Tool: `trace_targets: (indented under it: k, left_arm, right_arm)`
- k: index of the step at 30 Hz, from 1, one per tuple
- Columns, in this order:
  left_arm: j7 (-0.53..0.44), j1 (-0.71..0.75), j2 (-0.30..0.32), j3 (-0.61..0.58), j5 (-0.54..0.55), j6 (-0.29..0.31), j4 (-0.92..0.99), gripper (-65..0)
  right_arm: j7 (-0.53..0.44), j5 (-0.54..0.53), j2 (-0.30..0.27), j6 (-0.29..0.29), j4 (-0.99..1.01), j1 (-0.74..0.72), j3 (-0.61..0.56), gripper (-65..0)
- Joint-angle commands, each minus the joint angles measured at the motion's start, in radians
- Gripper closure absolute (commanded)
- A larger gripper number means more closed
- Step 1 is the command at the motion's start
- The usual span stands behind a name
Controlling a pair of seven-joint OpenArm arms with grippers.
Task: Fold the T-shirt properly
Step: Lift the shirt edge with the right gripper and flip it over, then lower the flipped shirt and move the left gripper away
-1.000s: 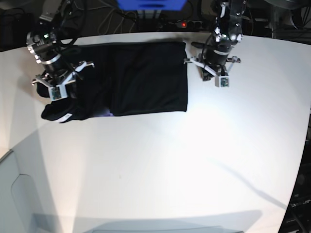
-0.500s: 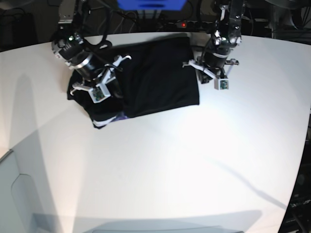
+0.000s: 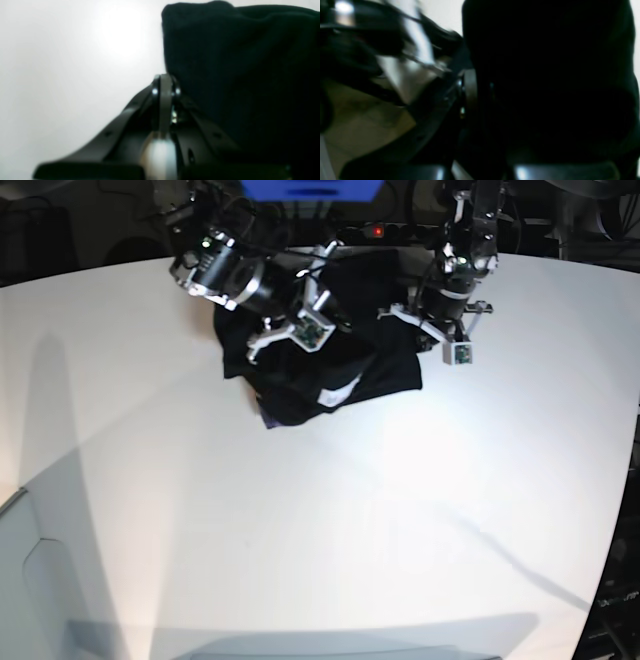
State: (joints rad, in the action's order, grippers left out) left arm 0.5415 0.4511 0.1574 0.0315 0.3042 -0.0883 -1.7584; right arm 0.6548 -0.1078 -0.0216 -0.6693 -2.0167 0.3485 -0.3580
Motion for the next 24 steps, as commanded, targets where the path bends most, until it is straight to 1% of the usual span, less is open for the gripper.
trace_targets:
  k: [1, 4, 6, 13, 22, 24]
  left_arm:
    - [-0.001, 0.001, 0.003, 0.003, 0.0, -0.003, -0.01, 0.0]
    - [-0.001, 0.002, 0.003, 0.003, 0.0, -0.003, -0.01, 0.0]
    - [-0.001, 0.004, 0.001, 0.003, 0.002, -0.003, -0.016, 0.0]
    - [-0.001, 0.008, 0.001, 0.003, 0.002, -0.005, -0.021, 0.0]
    - [-0.001, 0.025, 0.003, 0.005, 0.002, -0.008, -0.036, -0.5]
    - [-0.001, 0.031, 0.003, 0.005, 0.002, -0.008, -0.036, -3.8]
  right_arm:
    - [-0.031, -0.016, 0.016, -0.029, -0.014, -0.013, -0.026, 0.0]
    - [-0.03, -0.014, 0.042, -0.029, 0.003, -0.039, -0.079, 0.0]
    - [-0.03, -0.013, 0.05, -0.029, 0.026, -0.07, -0.111, 0.0]
    - [-0.031, -0.017, 0.051, -0.029, 0.144, -0.147, -0.197, 0.0]
    - [-0.031, -0.014, 0.045, -0.029, 0.199, -0.191, -0.189, 0.0]
    - [-0.031, -0.014, 0.045, -0.029, 0.198, -0.191, -0.166, 0.0]
